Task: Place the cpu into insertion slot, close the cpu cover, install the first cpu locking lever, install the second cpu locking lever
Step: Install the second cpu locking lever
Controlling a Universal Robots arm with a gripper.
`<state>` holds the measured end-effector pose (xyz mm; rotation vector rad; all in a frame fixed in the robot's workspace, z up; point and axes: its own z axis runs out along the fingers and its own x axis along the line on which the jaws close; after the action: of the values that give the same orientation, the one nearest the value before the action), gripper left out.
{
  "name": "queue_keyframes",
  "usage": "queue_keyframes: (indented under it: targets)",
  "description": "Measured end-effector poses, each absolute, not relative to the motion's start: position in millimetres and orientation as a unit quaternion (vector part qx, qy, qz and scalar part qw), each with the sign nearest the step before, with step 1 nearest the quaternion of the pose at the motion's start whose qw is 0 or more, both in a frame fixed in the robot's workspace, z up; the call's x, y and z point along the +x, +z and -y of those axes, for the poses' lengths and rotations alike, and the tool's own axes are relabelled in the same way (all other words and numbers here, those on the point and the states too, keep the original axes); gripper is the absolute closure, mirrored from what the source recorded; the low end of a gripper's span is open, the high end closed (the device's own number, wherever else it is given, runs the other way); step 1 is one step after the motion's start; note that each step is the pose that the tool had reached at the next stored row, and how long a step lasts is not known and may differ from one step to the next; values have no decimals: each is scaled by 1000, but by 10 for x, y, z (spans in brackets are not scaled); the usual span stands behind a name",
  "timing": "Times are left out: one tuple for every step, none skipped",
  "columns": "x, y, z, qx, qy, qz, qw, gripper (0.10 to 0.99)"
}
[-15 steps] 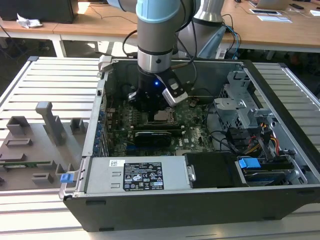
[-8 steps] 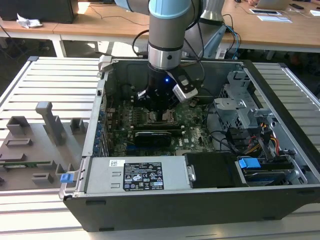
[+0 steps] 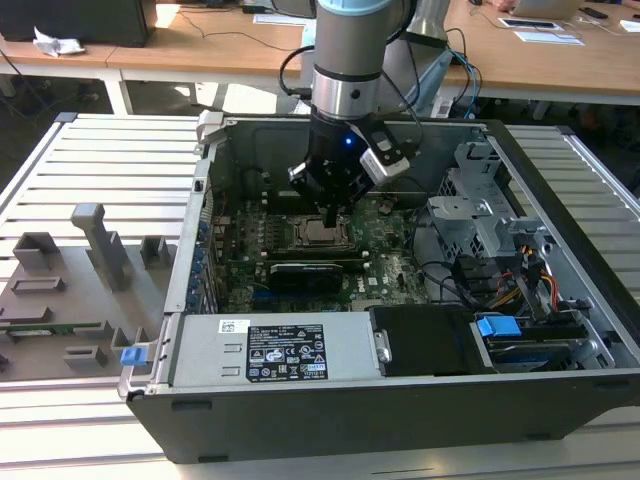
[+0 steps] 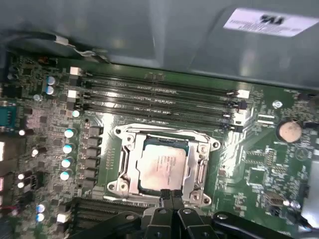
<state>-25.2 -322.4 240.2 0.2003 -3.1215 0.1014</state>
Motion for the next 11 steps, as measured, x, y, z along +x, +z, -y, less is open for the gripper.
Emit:
queue_keyframes:
  targets:
    - [-253, 2477, 3224, 63, 32, 997, 6, 980]
    - [-253, 2545, 3224, 63, 32, 997, 6, 980]
    - [-253, 2586, 3224, 63, 32, 997, 6, 980]
    - [-252, 2642, 3224, 63, 32, 997, 6, 980]
    - [-252, 2684, 3224, 63, 32, 997, 6, 980]
    - [-252, 2745, 3223, 63, 32, 997, 6, 980]
    - [-252, 2790, 3223, 63, 32, 997, 6, 980]
    - [-252, 2854, 3222, 63, 32, 997, 6, 980]
    - [-252, 2893, 3222, 63, 32, 997, 6, 980]
    - [-252, 2930, 3221, 63, 32, 997, 6, 980]
    - [-254, 2939, 3220, 63, 32, 997, 6, 980]
